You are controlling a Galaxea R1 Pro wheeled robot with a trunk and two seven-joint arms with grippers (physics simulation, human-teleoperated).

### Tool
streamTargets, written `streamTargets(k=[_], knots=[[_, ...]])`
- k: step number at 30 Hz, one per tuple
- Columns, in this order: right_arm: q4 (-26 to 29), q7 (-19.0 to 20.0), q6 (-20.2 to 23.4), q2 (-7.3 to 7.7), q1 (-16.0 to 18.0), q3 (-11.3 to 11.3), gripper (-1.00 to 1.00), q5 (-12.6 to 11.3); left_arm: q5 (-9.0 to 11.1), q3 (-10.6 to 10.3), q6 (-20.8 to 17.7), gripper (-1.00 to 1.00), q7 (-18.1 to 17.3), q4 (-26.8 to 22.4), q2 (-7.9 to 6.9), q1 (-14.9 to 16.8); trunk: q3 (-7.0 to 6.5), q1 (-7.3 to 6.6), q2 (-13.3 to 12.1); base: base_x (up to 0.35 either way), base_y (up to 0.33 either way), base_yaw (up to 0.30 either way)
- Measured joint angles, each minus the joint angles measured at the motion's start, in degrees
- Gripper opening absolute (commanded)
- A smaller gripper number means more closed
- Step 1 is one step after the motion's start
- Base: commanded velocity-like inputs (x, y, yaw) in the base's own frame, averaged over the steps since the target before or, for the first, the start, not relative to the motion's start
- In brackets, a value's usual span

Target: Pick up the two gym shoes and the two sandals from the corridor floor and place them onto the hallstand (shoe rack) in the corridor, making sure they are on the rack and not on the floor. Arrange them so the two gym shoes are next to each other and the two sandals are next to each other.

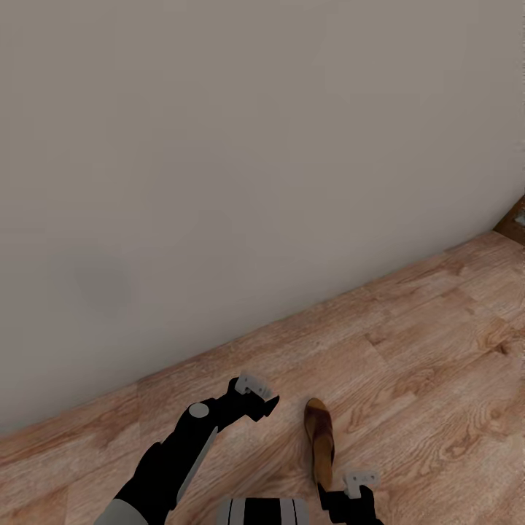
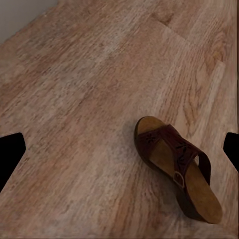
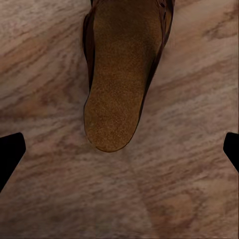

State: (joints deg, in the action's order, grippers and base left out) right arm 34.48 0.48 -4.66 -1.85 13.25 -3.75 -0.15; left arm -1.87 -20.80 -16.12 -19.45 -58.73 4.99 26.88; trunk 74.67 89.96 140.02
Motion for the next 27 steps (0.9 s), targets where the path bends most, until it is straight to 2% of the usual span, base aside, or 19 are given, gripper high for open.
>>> streamTargets(k=[7, 27], knots=[[0.0, 0.0, 0.0, 0.00, 0.0, -0.1, 1.00, 0.1, 0.0, 0.0, 0.0, 1.00, 0.0, 0.0, 0.00, 0.0, 0.00, -0.03, 0.0, -0.079, 0.000, 0.000], [-0.4, -0.2, 0.1, -0.12, 0.1, -0.2, 1.00, 0.0, 0.0, 0.1, 0.0, 1.00, 0.0, -0.1, 0.11, 0.0, 0.00, -0.03, 0.0, -0.004, 0.000, 0.000]])
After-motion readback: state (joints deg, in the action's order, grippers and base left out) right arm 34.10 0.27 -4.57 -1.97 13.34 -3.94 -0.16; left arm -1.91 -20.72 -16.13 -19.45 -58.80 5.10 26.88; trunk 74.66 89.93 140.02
